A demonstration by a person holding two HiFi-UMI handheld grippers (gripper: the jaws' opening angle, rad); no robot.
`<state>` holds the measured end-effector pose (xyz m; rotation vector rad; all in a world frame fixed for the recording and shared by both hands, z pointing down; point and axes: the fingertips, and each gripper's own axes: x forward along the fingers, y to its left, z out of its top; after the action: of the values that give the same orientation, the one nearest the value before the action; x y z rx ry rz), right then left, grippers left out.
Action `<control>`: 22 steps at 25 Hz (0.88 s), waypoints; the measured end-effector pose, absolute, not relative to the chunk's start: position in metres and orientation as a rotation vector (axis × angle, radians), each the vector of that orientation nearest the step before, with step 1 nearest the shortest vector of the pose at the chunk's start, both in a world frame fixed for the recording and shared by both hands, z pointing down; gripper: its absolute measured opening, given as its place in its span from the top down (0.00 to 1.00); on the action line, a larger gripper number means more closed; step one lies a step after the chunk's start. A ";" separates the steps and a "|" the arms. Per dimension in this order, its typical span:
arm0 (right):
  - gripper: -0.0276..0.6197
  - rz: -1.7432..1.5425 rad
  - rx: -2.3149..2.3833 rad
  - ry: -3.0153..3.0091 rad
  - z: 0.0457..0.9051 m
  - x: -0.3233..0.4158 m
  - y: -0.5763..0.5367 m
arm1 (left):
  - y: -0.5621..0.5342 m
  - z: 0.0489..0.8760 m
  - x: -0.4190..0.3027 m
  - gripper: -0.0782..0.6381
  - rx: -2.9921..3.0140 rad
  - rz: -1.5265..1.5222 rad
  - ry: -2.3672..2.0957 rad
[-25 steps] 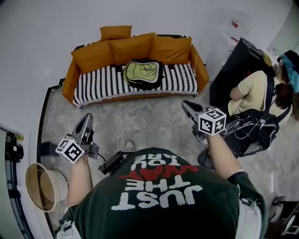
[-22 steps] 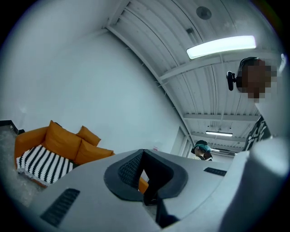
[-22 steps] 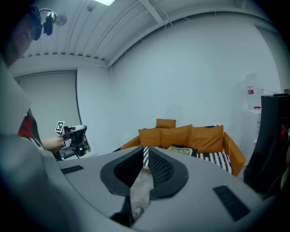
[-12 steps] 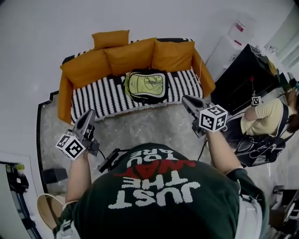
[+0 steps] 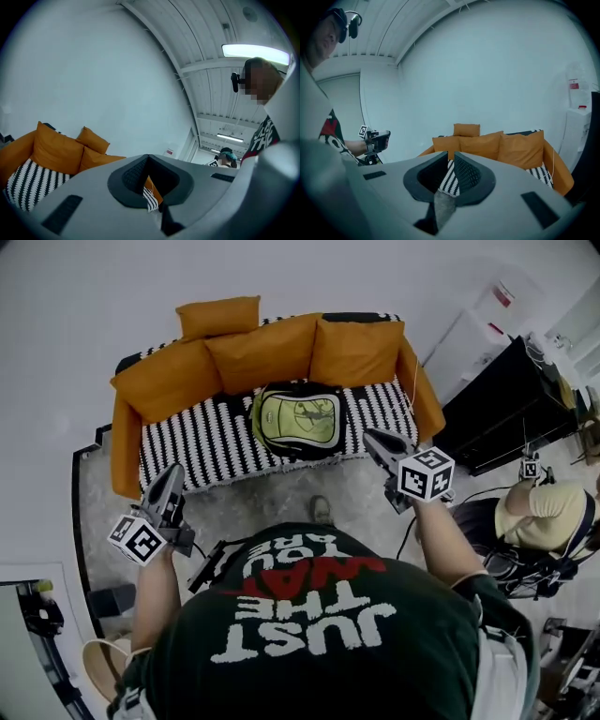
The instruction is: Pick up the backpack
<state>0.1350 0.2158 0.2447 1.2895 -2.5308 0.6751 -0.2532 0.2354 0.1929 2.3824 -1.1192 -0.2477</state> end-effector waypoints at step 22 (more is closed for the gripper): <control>0.65 0.520 0.555 -2.434 0.404 0.125 -0.065 | -0.001 0.277 -0.164 0.89 2.144 -0.173 -1.346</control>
<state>0.1254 -0.0649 0.4043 0.5546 -2.4341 0.5196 -0.1642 -0.0006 0.2769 2.1435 -1.3464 -0.1727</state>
